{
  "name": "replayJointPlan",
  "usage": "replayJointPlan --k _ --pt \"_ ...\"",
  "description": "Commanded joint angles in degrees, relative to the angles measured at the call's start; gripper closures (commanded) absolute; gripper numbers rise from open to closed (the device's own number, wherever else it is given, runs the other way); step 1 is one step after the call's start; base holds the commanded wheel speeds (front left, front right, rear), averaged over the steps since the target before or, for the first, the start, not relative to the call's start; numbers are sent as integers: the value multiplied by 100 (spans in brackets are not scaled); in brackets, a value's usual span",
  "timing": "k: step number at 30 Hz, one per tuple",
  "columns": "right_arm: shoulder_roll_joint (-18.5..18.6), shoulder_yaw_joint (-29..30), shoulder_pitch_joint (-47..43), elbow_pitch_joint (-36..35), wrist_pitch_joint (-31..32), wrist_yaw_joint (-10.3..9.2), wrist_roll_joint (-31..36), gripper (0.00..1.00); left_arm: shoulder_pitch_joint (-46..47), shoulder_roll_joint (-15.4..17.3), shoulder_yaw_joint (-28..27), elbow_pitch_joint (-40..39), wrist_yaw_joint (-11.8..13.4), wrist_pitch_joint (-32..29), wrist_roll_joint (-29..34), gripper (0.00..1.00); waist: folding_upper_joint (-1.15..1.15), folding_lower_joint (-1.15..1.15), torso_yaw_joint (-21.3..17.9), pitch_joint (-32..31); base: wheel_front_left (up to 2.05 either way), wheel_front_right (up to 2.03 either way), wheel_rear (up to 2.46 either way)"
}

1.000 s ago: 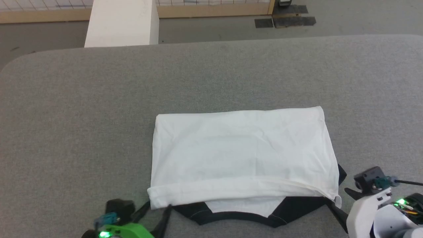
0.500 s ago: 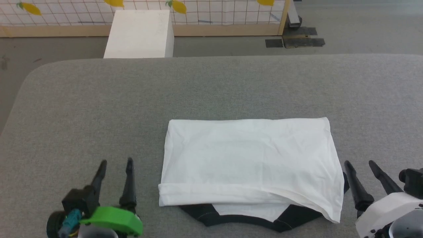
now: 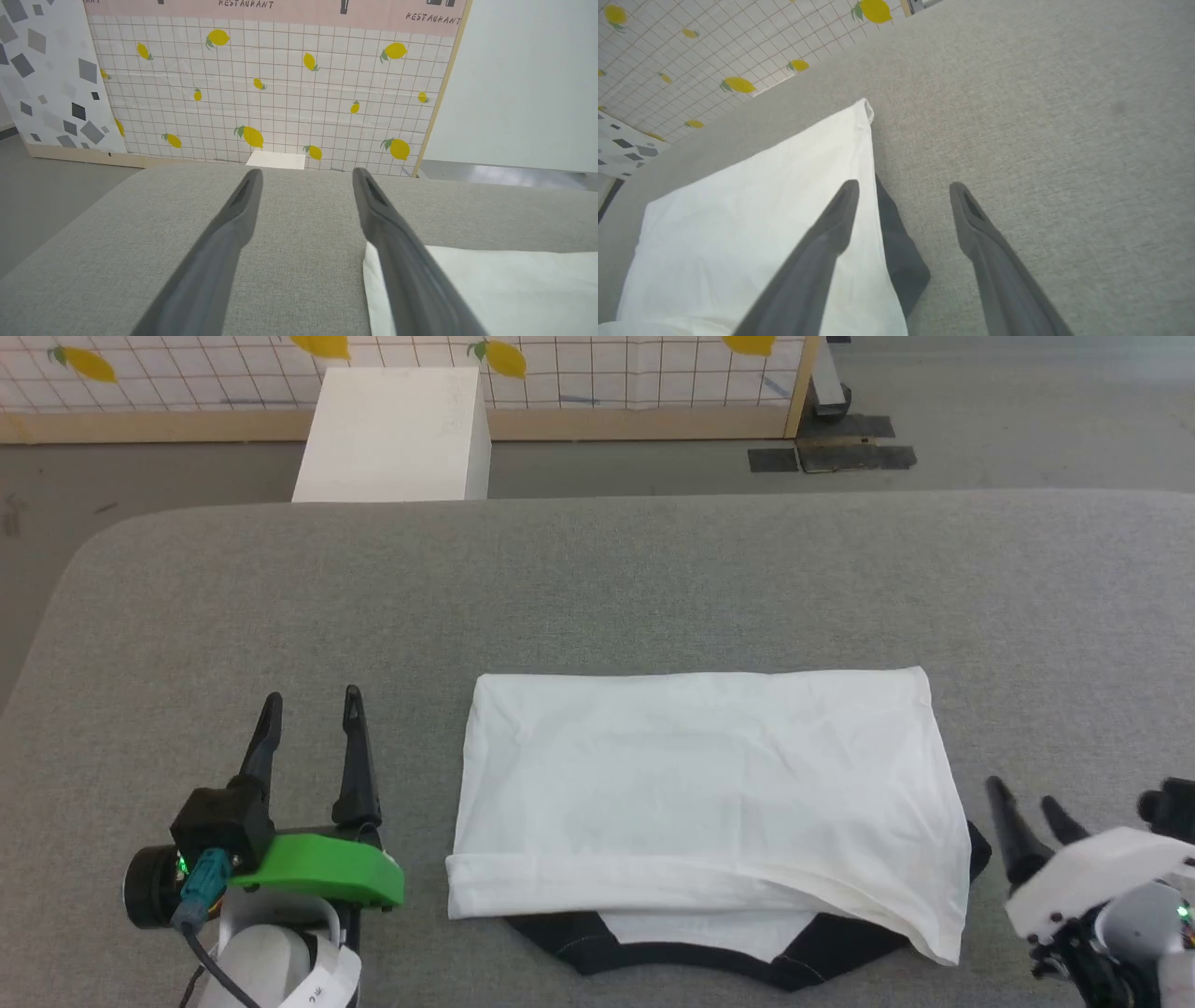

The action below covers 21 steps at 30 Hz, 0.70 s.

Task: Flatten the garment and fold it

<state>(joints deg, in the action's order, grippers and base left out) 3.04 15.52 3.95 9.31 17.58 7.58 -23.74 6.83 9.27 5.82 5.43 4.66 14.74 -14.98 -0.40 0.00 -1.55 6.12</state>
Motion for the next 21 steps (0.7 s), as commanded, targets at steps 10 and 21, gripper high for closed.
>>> replayJointPlan --k 10,21 --pt "-15 -224 994 1608 791 -9 -60 0 258 -267 -258 372 -399 25 305 0 40 0 1 105 0 0 0" --pt "-16 -726 1182 2189 2009 -9 -406 60 247 -434 -399 492 -594 26 489 0 40 0 32 100 0 0 0"
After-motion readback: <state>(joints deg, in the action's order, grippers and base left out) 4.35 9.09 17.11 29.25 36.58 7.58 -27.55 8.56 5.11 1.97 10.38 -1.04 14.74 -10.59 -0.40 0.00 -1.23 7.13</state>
